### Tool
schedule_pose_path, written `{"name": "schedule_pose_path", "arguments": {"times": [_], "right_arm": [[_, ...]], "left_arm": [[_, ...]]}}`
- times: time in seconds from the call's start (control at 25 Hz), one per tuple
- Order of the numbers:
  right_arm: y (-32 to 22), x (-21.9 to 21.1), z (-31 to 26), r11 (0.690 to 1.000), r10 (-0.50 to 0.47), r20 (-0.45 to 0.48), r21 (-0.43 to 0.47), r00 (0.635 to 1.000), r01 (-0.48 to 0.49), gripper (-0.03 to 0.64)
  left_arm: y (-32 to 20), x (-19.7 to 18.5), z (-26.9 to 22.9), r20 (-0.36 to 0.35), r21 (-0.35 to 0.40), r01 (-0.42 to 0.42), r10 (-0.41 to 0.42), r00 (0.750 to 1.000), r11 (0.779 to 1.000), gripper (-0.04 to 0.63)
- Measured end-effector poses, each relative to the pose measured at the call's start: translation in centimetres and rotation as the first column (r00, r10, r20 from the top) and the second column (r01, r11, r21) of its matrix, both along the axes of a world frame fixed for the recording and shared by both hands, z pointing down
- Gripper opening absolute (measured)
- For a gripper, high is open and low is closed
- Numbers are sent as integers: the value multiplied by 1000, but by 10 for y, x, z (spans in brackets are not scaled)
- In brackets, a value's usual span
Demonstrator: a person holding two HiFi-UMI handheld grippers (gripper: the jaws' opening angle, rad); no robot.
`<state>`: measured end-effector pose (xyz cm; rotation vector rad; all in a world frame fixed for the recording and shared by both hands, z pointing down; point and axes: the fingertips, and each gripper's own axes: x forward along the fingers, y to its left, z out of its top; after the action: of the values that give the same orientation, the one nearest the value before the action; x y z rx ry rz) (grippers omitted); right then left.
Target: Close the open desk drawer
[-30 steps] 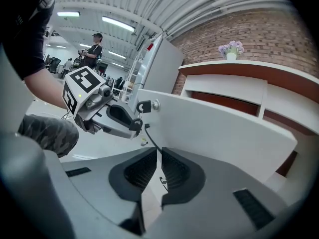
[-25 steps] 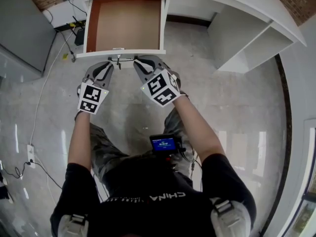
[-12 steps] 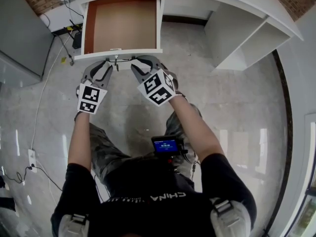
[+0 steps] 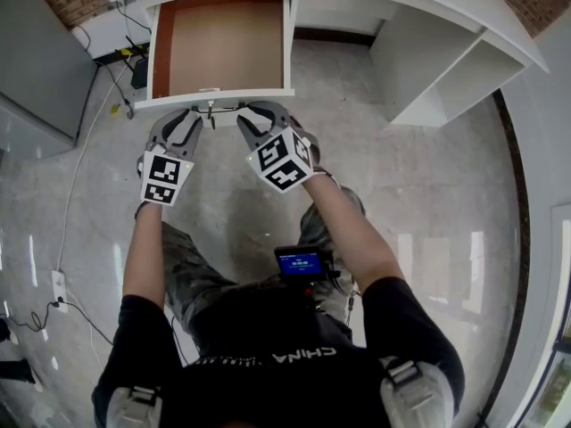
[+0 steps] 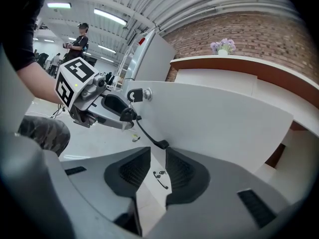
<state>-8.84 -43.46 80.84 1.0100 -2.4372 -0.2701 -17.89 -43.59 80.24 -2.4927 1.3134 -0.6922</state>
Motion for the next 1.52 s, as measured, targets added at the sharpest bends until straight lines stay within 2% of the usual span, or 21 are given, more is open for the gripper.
{"name": "schedule_pose_path", "arguments": {"times": [0.24, 0.4, 0.64, 0.88, 1.24, 1.52], "right_arm": [[0, 0, -1, 1000, 1, 4, 0, 1000, -1, 97], [-2, 4, -5, 999, 27, -4, 25, 1000, -27, 54], [-1, 5, -8, 999, 29, -10, 15, 1000, -29, 49], [-7, 4, -31, 999, 24, 25, 40, 999, -25, 49], [-10, 3, -59, 999, -2, 14, 42, 1000, 1, 49], [-9, 2, -65, 1000, -8, 17, 28, 1000, 7, 51]], "left_arm": [[-2, 2, -3, 35, 11, -24, 23, 999, 1000, 112], [-1, 3, -5, 48, 3, -18, 18, 999, 1000, 112], [1, 5, -11, 29, -8, -15, 15, 999, 1000, 112], [-3, 5, -36, -13, 24, -12, 12, 1000, 1000, 110], [-7, 6, -61, 27, 25, -35, 35, 999, 999, 112], [-7, 7, -66, 18, 14, -33, 33, 999, 999, 112]]}}
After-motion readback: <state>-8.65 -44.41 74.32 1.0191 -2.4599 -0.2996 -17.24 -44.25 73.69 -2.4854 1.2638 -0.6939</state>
